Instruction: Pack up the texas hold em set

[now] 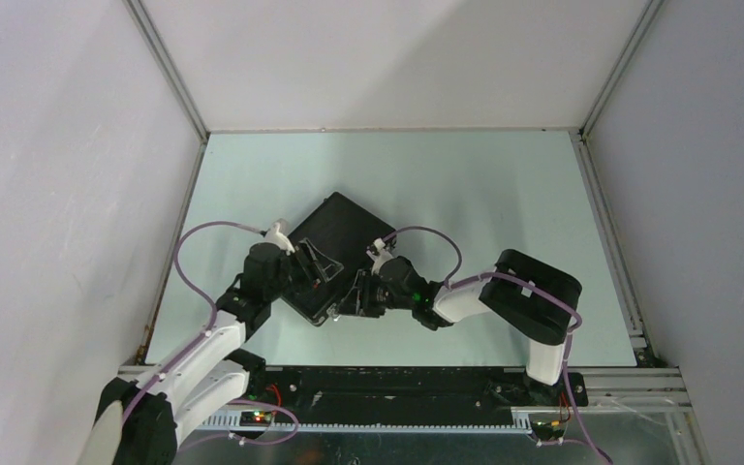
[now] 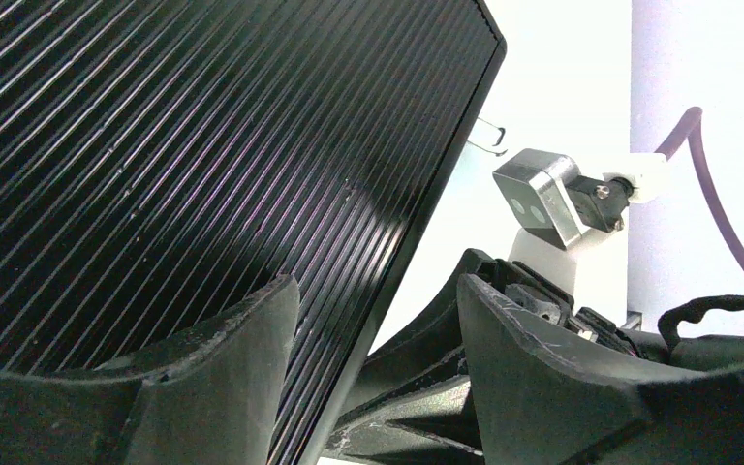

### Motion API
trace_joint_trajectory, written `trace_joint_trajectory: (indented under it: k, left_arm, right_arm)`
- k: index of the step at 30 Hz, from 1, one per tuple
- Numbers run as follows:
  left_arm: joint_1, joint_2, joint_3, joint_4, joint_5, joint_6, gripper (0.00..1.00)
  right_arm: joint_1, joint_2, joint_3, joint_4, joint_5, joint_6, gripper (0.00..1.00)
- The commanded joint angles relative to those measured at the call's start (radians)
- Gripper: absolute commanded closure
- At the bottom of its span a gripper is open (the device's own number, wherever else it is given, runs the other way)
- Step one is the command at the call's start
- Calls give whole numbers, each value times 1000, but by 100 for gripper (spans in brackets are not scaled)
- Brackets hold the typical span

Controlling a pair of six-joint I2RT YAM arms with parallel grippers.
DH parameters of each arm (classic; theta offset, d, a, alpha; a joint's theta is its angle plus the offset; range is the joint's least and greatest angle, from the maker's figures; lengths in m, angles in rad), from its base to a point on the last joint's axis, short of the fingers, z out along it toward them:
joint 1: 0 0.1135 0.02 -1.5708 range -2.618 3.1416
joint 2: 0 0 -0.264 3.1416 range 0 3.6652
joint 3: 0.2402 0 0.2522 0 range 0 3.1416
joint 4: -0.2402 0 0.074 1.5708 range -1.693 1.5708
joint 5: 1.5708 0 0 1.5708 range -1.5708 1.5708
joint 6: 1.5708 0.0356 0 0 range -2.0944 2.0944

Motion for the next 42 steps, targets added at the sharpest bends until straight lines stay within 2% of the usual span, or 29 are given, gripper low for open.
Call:
trace_joint_trajectory:
  k: [1,2,3,5,8,10,14,20,24,26,27,28,30,36,42]
  left_arm:
    - [-21,36,-70,-166,16,-5,29]
    - [-21,36,-72,-165,15,-5,29]
    - [-21,35,-75,-163,15,-4,29]
    - [-22,31,-79,-160,14,-3,28]
    - [-24,27,-79,-161,8,1,29]
    - [-32,17,-68,-183,-13,6,29]
    - [-67,-29,-13,-273,-80,23,29]
    - [-90,-93,130,-434,-176,87,30]
    - [-90,-138,222,-501,-213,112,32]
    - [-90,-147,203,-481,-197,105,41]
    - [-90,-142,189,-470,-189,101,57]
    - [-90,-136,151,-434,-161,86,86]
    - [-90,-102,89,-379,-127,57,98]
    - [-90,33,-63,-210,-59,-30,100]
    - [-90,56,-87,-197,-69,-40,100]
  right_arm:
    - [6,-26,36,57,-44,86,66]
    - [6,-31,36,49,-39,77,61]
    - [8,-37,36,24,-34,69,48]
    - [9,-64,36,-37,-10,37,35]
    - [10,-146,30,-147,57,-27,29]
    - [5,-206,4,-189,105,-64,33]
    - [13,-295,-20,-274,194,-150,55]
    - [76,-314,-19,-303,302,-200,100]
    - [115,-289,-11,-282,354,-201,100]
    - [131,-262,-2,-249,355,-202,100]
    - [140,-239,3,-241,354,-203,100]
    - [144,-226,17,-232,353,-202,100]
    - [150,-180,32,-204,350,-194,100]
    - [136,11,80,-131,319,-139,100]
    - [131,-38,84,-213,365,-168,100]
